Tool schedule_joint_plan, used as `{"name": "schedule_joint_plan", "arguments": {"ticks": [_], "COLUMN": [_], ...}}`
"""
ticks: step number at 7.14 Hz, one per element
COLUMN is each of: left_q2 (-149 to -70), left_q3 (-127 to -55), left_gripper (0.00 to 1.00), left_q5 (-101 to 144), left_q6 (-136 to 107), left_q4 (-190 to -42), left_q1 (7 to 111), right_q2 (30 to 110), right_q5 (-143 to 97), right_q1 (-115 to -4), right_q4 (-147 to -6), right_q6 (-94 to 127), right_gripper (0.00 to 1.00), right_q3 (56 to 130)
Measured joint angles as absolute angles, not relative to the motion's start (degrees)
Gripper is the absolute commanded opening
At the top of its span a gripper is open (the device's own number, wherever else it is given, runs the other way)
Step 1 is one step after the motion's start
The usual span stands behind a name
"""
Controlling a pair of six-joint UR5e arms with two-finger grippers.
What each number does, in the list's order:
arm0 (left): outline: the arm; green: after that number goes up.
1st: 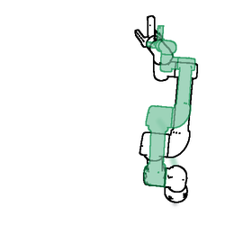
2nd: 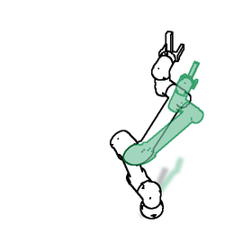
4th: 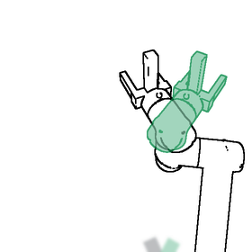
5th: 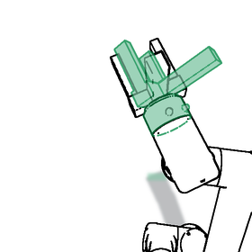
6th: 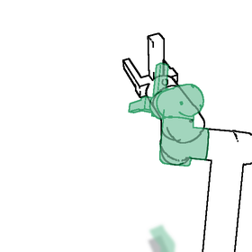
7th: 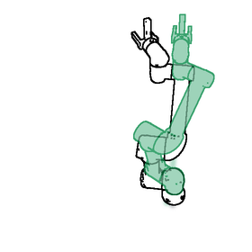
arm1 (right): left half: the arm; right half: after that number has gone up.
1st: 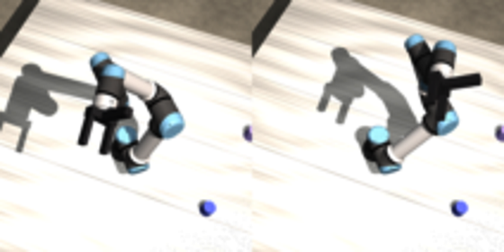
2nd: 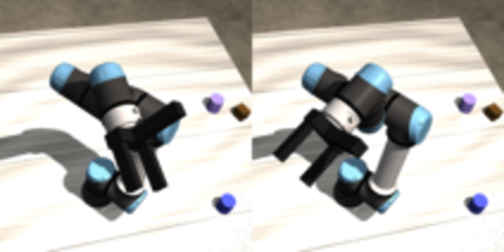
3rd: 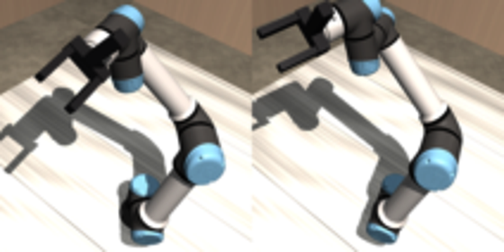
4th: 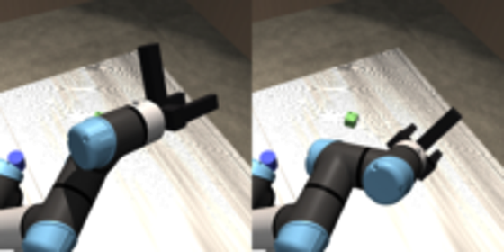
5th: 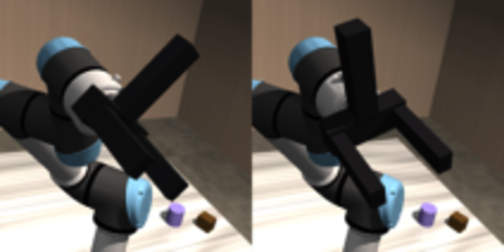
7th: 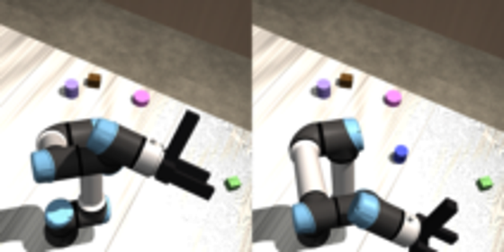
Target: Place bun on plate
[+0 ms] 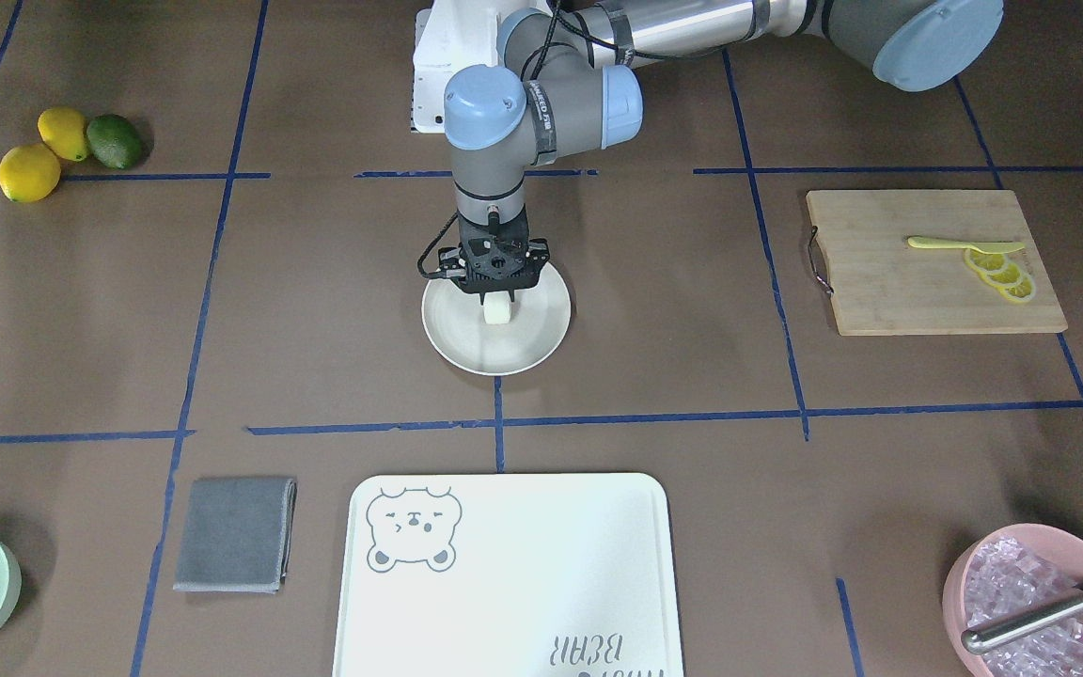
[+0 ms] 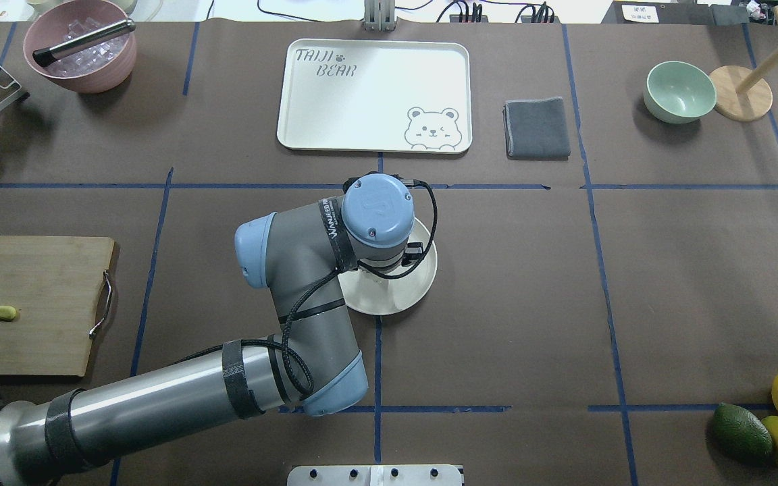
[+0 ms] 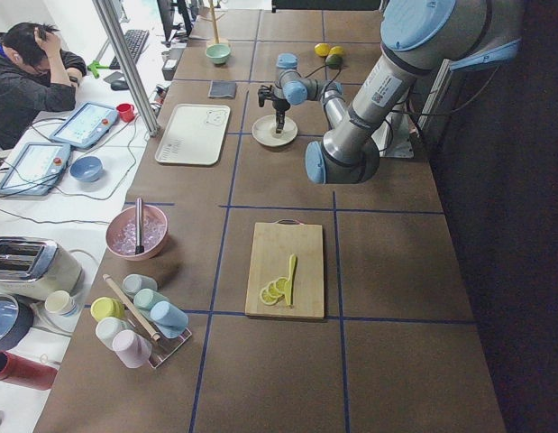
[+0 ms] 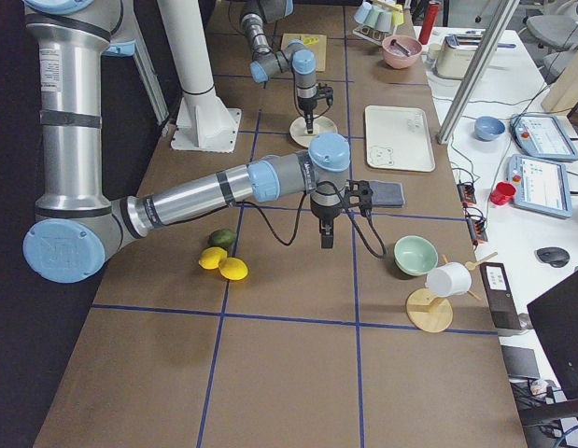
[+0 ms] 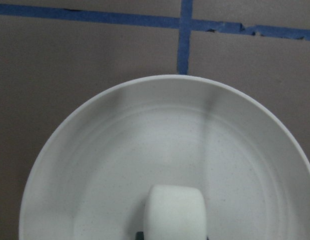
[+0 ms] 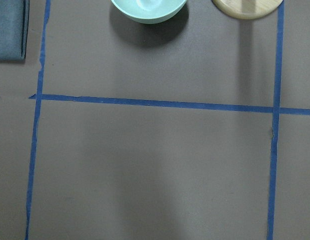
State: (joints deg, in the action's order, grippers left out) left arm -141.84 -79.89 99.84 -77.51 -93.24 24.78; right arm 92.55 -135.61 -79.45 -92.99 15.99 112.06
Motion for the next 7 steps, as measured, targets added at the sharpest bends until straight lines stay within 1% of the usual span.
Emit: {"name": "schedule_joint_plan", "arguments": {"ticks": [2,3,4,5,6,7], "left_q2": [-141.78,-141.77,-141.64,-140.52,-137.91,-134.13], "left_q3": [-79.9,-80.09,-80.75,-83.12,-87.91,-94.16], "left_gripper": [0.92,0.93,0.99,1.0,1.0,1.0], "left_q5": [99.84,99.84,100.0,100.39,101.75,105.05], "left_q6": [-76.61,-75.94,-74.66,-72.99,-70.02,-65.32], "left_q4": [-93.19,-93.09,-92.74,-91.45,-88.46,-84.26], "left_q1": [24.82,25.02,25.9,27.51,29.77,33.22], "right_q2": [92.55,92.55,92.55,92.55,92.55,92.6], "right_q5": [-135.61,-135.6,-135.56,-135.54,-135.55,-135.58], "right_q1": [-79.45,-79.45,-79.45,-79.52,-79.78,-80.63], "right_q4": [-93.03,-93.01,-93.0,-92.99,-92.99,-92.99], "right_q6": [16.0,16.0,15.98,15.9,15.28,13.31], "right_gripper": [1.0,1.0,1.0,1.0,1.0,1.0], "right_q3": [112.03,112.02,111.97,111.77,111.37,110.5]}}
